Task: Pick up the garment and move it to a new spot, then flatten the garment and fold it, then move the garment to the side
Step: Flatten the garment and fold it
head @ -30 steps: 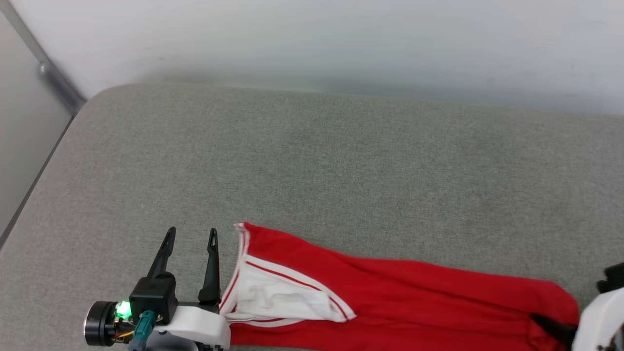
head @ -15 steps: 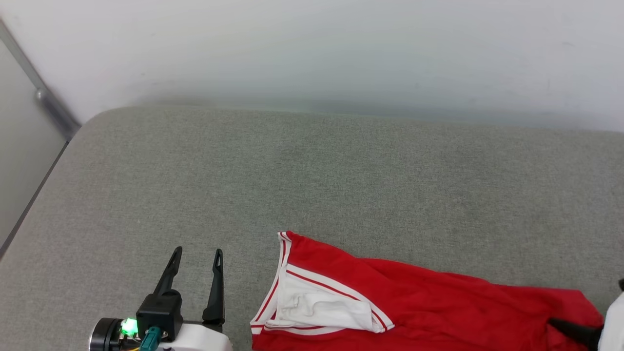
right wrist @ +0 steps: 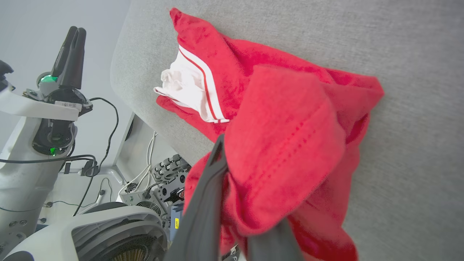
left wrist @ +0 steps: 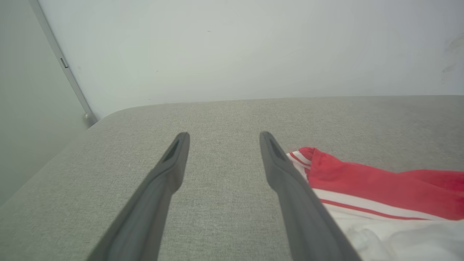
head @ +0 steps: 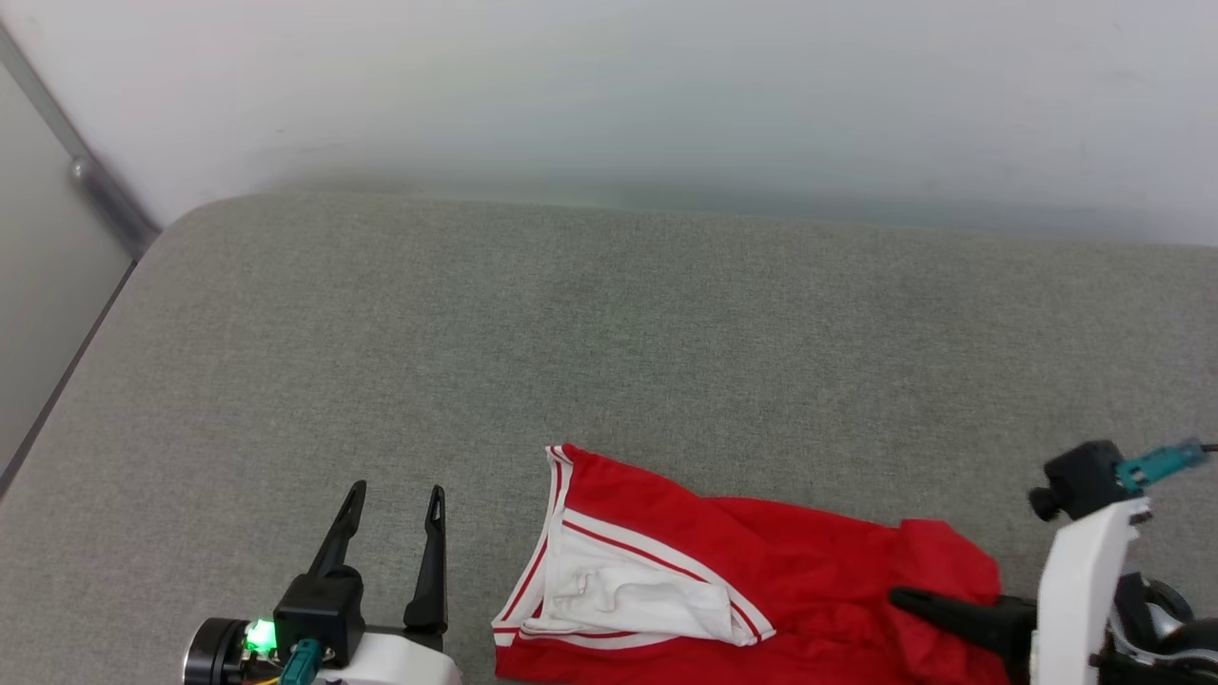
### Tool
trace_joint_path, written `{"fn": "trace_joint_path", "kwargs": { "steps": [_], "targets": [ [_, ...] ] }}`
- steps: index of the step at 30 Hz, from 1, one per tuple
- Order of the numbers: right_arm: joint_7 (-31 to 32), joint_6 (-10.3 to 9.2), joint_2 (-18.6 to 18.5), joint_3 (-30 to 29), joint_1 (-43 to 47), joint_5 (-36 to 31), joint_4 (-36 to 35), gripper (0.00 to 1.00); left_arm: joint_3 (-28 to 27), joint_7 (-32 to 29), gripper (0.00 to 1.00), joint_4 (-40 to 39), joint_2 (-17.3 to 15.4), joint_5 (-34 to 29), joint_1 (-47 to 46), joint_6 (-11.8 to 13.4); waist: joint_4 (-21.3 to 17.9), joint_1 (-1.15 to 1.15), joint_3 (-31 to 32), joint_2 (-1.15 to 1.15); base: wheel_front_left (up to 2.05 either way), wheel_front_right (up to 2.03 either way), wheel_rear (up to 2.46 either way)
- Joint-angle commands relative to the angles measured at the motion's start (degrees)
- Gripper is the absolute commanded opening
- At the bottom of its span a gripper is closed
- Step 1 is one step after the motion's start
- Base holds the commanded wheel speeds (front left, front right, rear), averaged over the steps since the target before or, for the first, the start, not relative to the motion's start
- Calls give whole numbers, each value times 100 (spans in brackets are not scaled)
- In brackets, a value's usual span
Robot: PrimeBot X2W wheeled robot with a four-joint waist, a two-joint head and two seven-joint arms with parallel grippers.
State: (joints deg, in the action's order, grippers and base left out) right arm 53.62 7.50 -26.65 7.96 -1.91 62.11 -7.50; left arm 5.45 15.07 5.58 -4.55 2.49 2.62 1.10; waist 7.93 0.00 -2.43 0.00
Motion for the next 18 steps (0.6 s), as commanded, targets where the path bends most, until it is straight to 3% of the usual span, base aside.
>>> {"fn": "trace_joint_path", "kwargs": {
  "steps": [1, 8, 18],
  "targets": [
    [81, -2, 130, 118, -194, -73, -101, 0, -4, 13, 100, -20, 32, -30, -81, -8, 22, 0, -61, 0, 0, 0, 0],
    [178, -2, 580, 995, -1075, -649, -45, 0, 64, 13, 100, -16, 83, -35, -307, -52, 155, 0, -319, 0, 0, 0, 0],
    [-444, -2, 1170, 2421, -2637, -1180, 1283, 0, 136, 13, 100, 1, 144, 16, -591, -49, 371, 0, -690, 0, 0, 0, 0]
  ]
}}
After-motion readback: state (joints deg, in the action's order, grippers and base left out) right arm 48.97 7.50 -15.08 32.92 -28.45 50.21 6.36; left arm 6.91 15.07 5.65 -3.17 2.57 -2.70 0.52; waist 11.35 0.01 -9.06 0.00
